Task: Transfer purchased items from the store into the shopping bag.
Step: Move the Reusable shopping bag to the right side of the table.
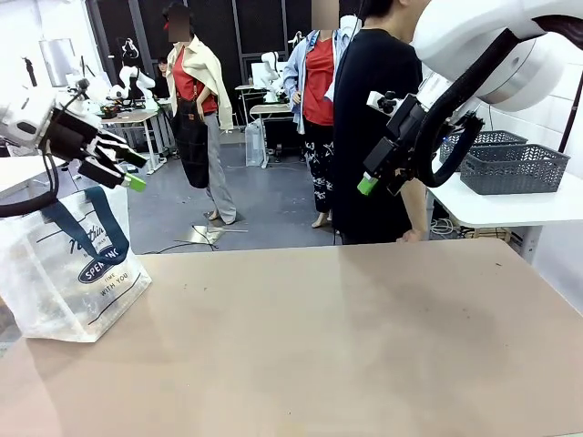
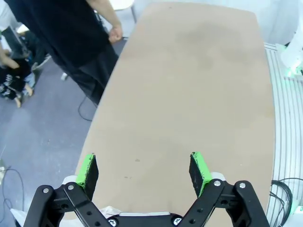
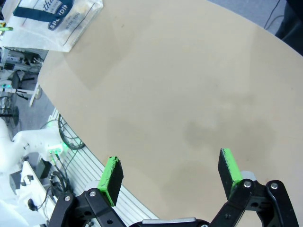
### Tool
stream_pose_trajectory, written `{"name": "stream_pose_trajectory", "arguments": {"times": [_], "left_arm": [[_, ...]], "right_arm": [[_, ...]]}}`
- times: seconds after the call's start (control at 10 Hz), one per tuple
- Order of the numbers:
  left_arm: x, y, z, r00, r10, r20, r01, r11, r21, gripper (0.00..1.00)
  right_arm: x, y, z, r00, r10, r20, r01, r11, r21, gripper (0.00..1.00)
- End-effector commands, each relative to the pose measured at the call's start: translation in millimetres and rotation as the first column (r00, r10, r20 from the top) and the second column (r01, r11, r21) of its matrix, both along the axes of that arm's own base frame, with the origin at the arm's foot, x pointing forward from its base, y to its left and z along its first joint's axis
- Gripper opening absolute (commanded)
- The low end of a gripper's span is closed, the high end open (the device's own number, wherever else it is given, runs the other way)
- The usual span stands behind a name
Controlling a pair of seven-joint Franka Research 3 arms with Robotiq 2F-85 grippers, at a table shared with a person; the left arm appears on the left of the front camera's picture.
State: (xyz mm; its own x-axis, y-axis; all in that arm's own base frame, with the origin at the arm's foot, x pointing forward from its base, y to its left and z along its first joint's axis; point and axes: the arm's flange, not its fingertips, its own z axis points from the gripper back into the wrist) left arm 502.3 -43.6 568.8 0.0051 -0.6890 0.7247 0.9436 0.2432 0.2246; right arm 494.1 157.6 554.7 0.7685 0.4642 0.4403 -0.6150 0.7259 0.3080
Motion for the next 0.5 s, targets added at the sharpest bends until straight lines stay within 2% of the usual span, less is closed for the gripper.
{"name": "stream_pose_trajectory", "arguments": {"times": [0.0, 0.2, 0.3, 0.4], "left_arm": [[10, 1, 0, 0.999, -0.019, -0.051, 0.018, 1.000, -0.008, 1.00], [9, 0, -3, 0.996, 0.015, -0.082, -0.013, 1.000, 0.024, 1.00], [6, 1, -10, 0.999, -0.013, -0.050, 0.014, 1.000, 0.005, 1.00], [6, 1, -10, 0.999, -0.013, -0.050, 0.014, 1.000, 0.005, 1.00]], "right_arm": [[0, 1, 1, 1.000, -0.011, -0.006, 0.011, 1.000, 0.020, 1.00], [0, 1, 1, 1.000, -0.011, -0.006, 0.011, 1.000, 0.020, 1.00], [0, 1, 1, 1.000, -0.011, -0.006, 0.011, 1.000, 0.020, 1.00], [0, 1, 1, 1.000, -0.011, -0.006, 0.011, 1.000, 0.020, 1.00]]}}
